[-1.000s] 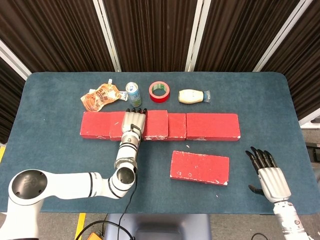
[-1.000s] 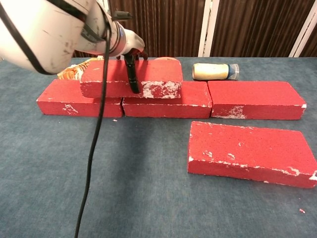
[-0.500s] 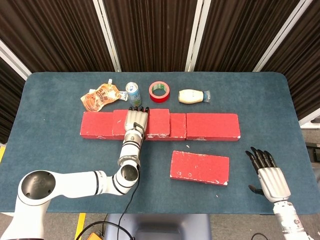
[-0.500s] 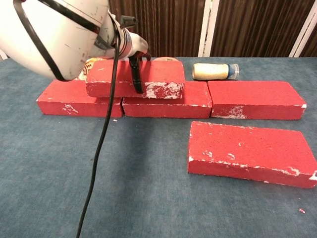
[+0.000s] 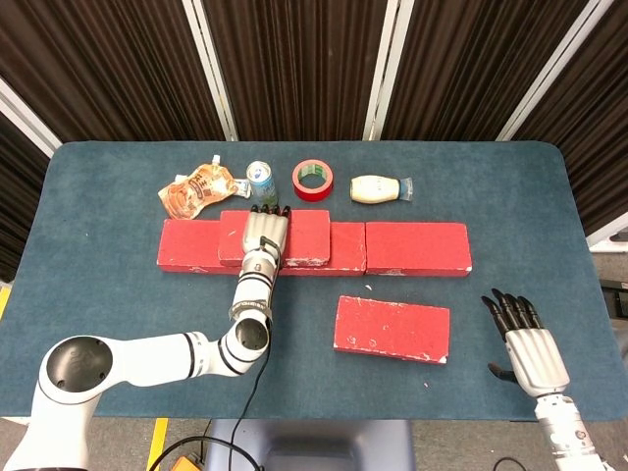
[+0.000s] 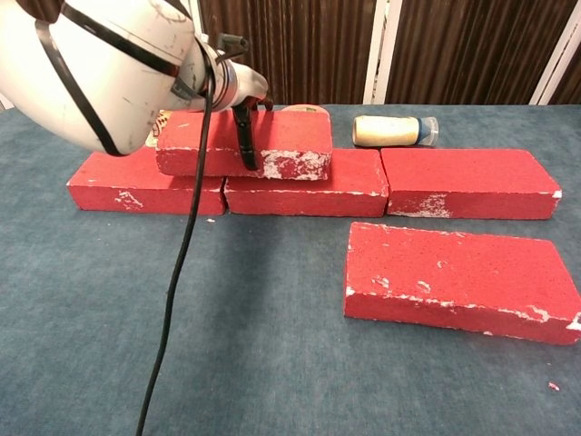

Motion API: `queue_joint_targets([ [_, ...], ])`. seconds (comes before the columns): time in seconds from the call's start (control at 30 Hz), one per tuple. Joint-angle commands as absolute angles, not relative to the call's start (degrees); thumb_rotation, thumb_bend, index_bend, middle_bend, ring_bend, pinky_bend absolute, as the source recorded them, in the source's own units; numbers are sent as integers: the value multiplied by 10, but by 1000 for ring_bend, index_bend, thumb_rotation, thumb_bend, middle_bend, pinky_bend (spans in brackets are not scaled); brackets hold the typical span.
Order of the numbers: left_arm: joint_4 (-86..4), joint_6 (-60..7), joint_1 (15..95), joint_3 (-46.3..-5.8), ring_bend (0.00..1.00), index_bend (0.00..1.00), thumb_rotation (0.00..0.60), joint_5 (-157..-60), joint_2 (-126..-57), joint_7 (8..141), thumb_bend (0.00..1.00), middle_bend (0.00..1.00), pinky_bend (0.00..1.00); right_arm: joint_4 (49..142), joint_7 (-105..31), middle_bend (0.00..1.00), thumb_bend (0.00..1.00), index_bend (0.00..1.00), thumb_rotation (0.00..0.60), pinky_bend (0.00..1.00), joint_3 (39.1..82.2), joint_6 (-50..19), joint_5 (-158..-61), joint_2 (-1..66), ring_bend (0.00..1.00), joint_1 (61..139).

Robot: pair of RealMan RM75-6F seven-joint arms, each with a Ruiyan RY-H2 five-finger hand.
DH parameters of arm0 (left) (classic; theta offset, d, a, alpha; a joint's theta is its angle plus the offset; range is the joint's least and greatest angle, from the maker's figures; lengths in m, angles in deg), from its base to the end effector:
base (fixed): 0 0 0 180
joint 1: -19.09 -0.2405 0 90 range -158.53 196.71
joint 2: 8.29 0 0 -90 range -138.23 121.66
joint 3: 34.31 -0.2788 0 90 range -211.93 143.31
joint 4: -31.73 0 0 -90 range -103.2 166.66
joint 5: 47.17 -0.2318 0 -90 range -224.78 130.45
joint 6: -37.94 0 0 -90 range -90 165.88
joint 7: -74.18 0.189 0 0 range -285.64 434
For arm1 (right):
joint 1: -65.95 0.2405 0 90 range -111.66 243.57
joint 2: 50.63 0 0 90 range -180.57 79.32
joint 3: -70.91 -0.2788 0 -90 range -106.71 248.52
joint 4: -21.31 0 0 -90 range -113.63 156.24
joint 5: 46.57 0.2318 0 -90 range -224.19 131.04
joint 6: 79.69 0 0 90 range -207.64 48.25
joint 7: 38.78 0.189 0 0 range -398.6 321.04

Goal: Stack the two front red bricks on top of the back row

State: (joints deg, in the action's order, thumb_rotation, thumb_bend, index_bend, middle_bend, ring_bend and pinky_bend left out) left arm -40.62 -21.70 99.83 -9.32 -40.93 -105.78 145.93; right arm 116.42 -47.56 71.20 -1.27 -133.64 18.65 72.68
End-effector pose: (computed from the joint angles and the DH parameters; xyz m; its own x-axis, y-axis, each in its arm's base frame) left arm 0.0139 0.5048 -0.0725 0.6477 0.3647 0.6689 0.7487 -0.1418 -0.6476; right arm -0.3189 -0.2225 0.0810 0.4192 -0.1629 0.8932 -0.9078 -0.0874 0.4101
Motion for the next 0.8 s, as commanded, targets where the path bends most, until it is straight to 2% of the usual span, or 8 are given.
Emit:
queue_joint_targets([
  [0.03, -404, -216, 997, -97, 66, 0, 600, -408, -1058, 1461, 196, 133, 101, 1165, -475, 104, 0, 79, 600, 0, 712, -12, -1337, 186, 6, 727],
  [0.8, -401, -213, 983, -111, 51, 0, 600, -412, -1060, 1460, 196, 119, 96, 1165, -477, 104, 0, 79, 600, 0, 713, -15, -1336, 189, 6, 728],
])
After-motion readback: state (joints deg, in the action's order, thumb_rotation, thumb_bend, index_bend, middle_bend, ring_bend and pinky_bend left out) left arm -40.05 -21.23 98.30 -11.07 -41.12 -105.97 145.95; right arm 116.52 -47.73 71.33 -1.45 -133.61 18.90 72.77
